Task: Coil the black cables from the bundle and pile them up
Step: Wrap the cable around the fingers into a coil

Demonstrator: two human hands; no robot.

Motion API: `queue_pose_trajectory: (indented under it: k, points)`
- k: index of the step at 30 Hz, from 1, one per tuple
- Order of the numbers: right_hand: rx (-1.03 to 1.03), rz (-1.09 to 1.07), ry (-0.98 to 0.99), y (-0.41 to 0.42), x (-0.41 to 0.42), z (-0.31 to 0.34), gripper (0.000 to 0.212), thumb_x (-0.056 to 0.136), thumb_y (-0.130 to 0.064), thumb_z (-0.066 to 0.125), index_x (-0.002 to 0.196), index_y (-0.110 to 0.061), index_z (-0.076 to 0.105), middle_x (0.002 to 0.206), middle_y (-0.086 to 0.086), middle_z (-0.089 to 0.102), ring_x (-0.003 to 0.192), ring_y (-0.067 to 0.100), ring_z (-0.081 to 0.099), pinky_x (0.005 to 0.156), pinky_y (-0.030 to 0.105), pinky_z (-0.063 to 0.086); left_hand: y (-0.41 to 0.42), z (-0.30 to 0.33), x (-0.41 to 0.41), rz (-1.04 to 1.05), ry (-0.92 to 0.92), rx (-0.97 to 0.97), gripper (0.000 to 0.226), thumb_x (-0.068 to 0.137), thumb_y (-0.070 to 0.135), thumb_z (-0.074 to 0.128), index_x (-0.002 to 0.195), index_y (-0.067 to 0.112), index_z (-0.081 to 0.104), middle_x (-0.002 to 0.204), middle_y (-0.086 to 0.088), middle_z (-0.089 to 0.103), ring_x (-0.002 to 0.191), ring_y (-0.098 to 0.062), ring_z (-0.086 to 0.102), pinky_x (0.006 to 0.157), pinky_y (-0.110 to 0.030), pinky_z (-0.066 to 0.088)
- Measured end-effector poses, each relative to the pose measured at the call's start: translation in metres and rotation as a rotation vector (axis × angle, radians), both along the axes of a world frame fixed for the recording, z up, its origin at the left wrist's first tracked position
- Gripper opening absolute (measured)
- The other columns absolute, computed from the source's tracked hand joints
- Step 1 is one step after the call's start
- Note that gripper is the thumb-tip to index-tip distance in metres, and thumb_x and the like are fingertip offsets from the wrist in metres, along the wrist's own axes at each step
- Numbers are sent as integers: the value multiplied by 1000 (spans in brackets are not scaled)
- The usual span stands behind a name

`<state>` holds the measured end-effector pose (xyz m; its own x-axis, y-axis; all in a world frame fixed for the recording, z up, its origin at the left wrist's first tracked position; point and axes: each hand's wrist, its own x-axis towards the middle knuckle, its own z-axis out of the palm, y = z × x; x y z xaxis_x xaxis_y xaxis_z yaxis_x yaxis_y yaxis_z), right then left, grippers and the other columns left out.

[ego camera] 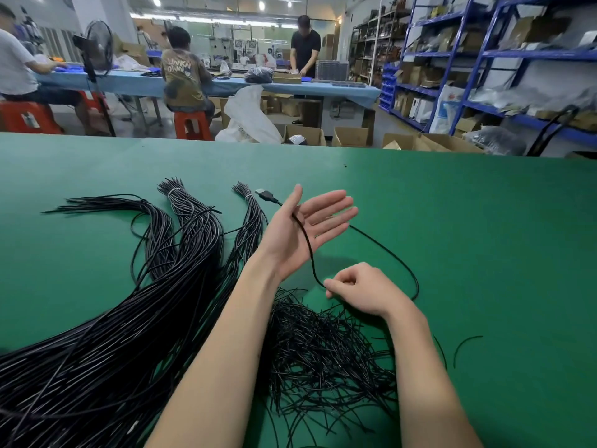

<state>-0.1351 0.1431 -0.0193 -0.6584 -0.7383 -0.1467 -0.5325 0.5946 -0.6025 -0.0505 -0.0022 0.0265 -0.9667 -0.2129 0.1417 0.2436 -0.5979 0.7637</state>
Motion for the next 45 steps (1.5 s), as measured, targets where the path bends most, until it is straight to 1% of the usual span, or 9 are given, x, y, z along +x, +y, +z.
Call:
queue_pose_trajectory:
  k: [4,7,12,18,23,29,33,38,45]
  points:
    - [8,6,68,-14,-15,10,18,98,-29,57,90,-22,72,90,-1,70,85,23,64,84,38,55,5,-1,7,-162,-116,-255,79,104,60,19,116,3,74,126,-20,68,117,-37,65,97,-43,55]
    - [-2,84,84,-26,-33,42,28,97,-9,55,71,-17,63,75,5,62,68,20,51,67,31,45,3,-5,11,-206,-219,-431,83,101,64,21,116,0,72,124,-23,67,119,-39,63,99,-45,54]
    - [-18,187,159,-40,-38,105,30,92,-41,69,66,-28,74,47,-19,58,40,0,42,41,11,32,-6,-16,7,-120,-397,-700,84,102,65,14,112,10,75,116,-9,74,116,-20,67,106,-37,46]
    - [-144,168,92,-48,-10,122,15,98,-25,57,99,-19,70,79,-3,75,59,12,58,63,27,49,-12,-22,0,124,-374,-557,61,102,64,13,127,36,62,136,8,63,129,-8,55,111,-44,40]
    - [-387,230,-306,-36,7,76,17,104,-18,56,104,-4,65,69,1,70,58,18,61,58,21,49,-21,-16,4,274,-245,-426,57,105,55,11,138,34,53,142,14,56,126,-4,54,109,-45,40]
    - [-187,251,-525,-27,-9,25,31,99,-42,62,90,-14,73,66,-3,60,64,15,59,64,26,50,-21,-7,9,236,-30,-213,63,107,48,14,136,11,56,136,-6,64,132,-19,55,104,-43,50]
    - [-27,201,-196,-31,-30,34,46,80,-63,75,84,-17,79,71,-6,64,55,13,52,57,23,43,-21,-4,16,65,-102,-355,71,106,51,15,127,2,62,129,-17,66,124,-30,61,95,-47,56]
    - [163,260,98,-43,-53,70,15,73,-55,84,67,-44,76,51,-26,56,58,0,52,58,16,41,-20,-7,17,-19,-257,-553,75,107,51,16,120,-2,68,120,-20,70,121,-24,64,98,-50,54]
    - [65,223,130,-60,-47,90,17,83,-38,78,76,-23,75,71,-6,65,68,14,53,62,25,42,-24,-17,14,34,-475,-778,72,105,59,13,112,20,72,119,1,73,113,-17,68,102,-43,50]
